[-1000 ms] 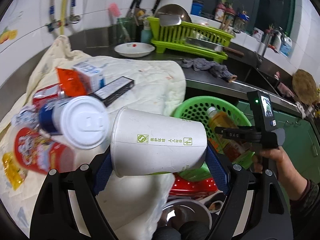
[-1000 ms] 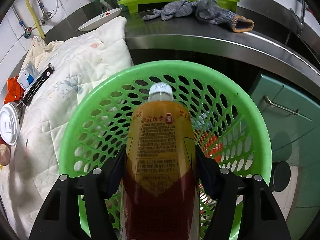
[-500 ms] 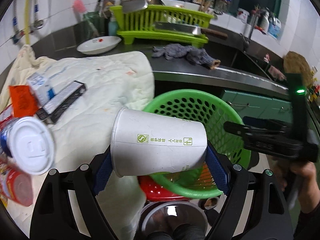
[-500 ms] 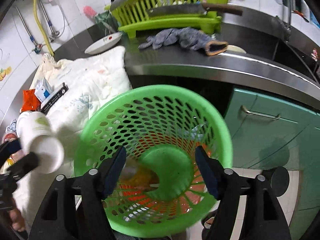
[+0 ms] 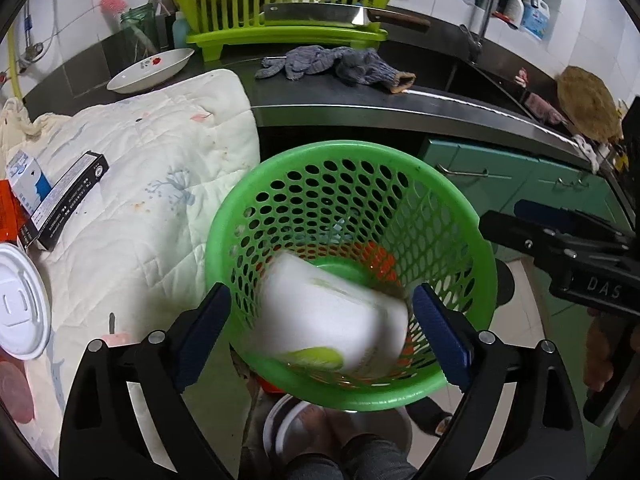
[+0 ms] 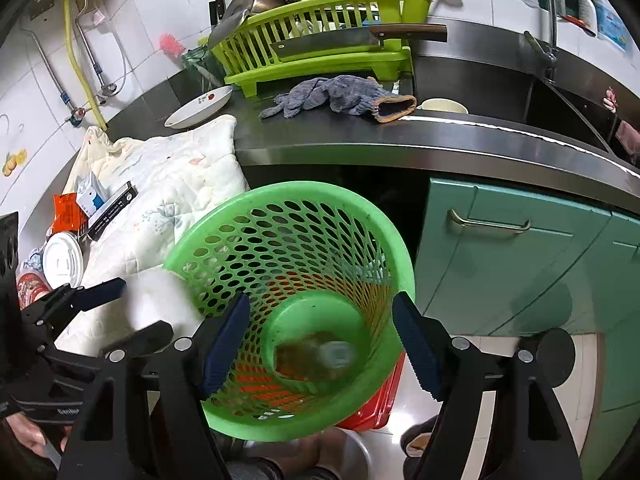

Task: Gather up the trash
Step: 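Drop the bottle and the white paper cup into the green basket, then grasp the red printed cup with the left gripper while the right gripper grasps the white lid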

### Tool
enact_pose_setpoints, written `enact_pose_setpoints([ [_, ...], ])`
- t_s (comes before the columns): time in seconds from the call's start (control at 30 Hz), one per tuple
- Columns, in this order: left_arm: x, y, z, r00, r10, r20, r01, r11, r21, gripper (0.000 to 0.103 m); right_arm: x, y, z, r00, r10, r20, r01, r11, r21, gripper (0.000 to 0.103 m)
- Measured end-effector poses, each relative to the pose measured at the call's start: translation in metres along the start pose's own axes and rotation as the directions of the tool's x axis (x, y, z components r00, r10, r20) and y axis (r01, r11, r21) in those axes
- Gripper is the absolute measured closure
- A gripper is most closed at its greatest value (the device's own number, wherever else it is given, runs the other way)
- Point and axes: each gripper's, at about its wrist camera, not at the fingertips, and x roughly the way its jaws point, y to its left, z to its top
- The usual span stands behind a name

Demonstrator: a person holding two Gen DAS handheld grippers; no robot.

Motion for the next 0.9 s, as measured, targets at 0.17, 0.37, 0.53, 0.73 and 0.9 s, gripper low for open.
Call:
enact_pose_setpoints([
  [0.17, -0.006, 0.002, -0.003, 1.0, -0.003, 0.003, 0.003, 1.0, -0.005, 0.012, -0.003, 0.004, -0.002, 1.0, 0.006, 0.0, -0.006, 1.0, -0.006, 0.032],
  [0.37, -0.026, 0.015, -0.011, 0.999, 0.013, 0.032, -0.012, 0.999, -0.03, 0.012, -0.009, 0.019, -0.005, 1.0, 0.027, 0.004, -0.027, 0.999, -0.022, 0.032],
  [0.53, -0.054, 0.03, -0.02, 0.995, 0.057, 0.077, -0.054, 0.997, -0.05, 0.012, -0.016, 0.038, -0.005, 0.999, 0.049, 0.009, -0.049, 0.997, -0.052, 0.03],
  [0.73, -0.09, 0.058, -0.038, 0.985, 0.133, 0.112, -0.121, 0.987, -0.107, 0.012, -0.018, 0.069, -0.009, 0.996, 0.086, 0.003, -0.085, 0.991, -0.104, 0.029],
  [0.9, -0.115, 0.091, -0.052, 0.973, 0.198, 0.121, -0.171, 0.964, -0.201, 0.012, -0.014, 0.099, -0.012, 0.992, 0.125, -0.015, -0.126, 0.981, -0.149, 0.028],
])
